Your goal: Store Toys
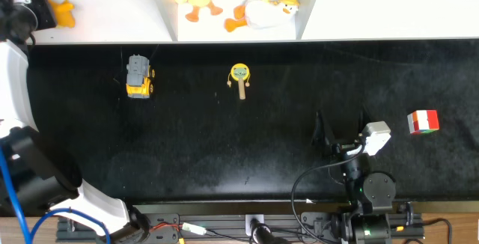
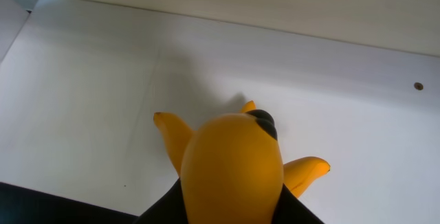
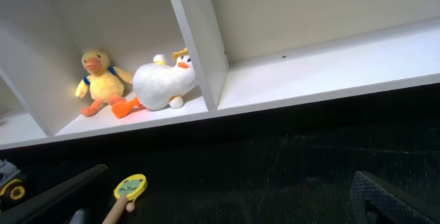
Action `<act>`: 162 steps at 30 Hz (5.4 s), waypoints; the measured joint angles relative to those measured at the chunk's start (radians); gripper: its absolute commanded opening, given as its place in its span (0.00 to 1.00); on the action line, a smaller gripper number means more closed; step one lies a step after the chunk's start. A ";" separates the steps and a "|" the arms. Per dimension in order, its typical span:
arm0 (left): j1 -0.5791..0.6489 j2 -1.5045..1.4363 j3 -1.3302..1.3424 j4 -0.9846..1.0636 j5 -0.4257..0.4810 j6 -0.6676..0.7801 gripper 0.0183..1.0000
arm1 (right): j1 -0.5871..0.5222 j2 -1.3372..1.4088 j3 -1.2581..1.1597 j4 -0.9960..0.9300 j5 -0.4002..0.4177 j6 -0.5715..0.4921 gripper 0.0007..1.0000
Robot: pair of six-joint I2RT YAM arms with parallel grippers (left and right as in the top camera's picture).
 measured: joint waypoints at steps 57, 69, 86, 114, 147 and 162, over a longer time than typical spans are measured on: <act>-0.001 -0.044 -0.253 0.415 -0.034 0.007 0.54 | 0.000 0.000 0.000 0.000 0.000 0.000 1.00; -0.001 -0.026 -0.259 0.434 -0.008 -0.005 0.94 | 0.000 0.000 0.000 0.000 0.000 0.000 1.00; -0.001 -0.024 -0.270 0.452 0.007 -0.019 1.00 | 0.000 0.000 0.000 0.000 0.000 0.000 1.00; -0.001 -0.406 -0.274 -0.134 -0.003 0.027 1.00 | 0.000 0.000 0.000 0.000 0.000 0.000 1.00; -0.430 -0.416 -0.754 0.115 -0.202 -0.080 1.00 | 0.000 0.000 0.000 0.000 0.000 0.000 1.00; -0.414 -0.244 -0.755 0.269 -0.216 -0.084 0.99 | 0.000 0.000 0.000 0.000 0.000 0.000 0.99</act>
